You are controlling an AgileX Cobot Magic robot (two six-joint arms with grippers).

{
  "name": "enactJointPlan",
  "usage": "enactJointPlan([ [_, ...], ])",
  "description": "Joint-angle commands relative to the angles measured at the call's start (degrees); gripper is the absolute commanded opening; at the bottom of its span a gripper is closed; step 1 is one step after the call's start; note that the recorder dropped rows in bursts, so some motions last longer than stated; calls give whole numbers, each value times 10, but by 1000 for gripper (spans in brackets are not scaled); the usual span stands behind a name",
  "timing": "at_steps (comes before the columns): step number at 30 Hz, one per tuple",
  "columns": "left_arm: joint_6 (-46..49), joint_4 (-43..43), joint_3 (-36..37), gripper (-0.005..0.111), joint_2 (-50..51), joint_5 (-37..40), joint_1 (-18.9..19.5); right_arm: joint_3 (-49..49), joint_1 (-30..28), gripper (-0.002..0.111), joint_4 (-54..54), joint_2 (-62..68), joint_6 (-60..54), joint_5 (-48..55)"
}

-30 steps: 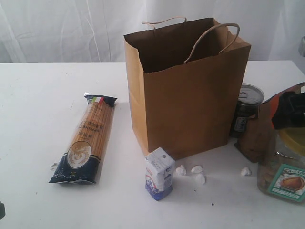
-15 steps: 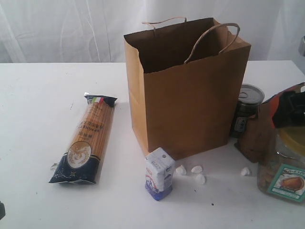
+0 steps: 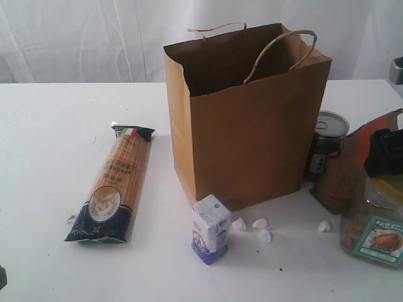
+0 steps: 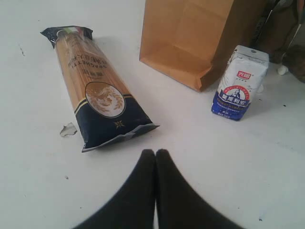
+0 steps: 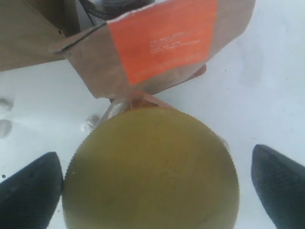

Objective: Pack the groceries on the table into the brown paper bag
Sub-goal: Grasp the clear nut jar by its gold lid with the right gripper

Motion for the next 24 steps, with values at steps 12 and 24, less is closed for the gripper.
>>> enactJointPlan([
  [12, -3, 0, 2, 0, -3, 2, -2, 0, 19, 105, -6, 17, -4, 32],
  [24, -3, 0, 2, 0, -3, 2, -2, 0, 34, 105, -5, 48, 7, 33],
])
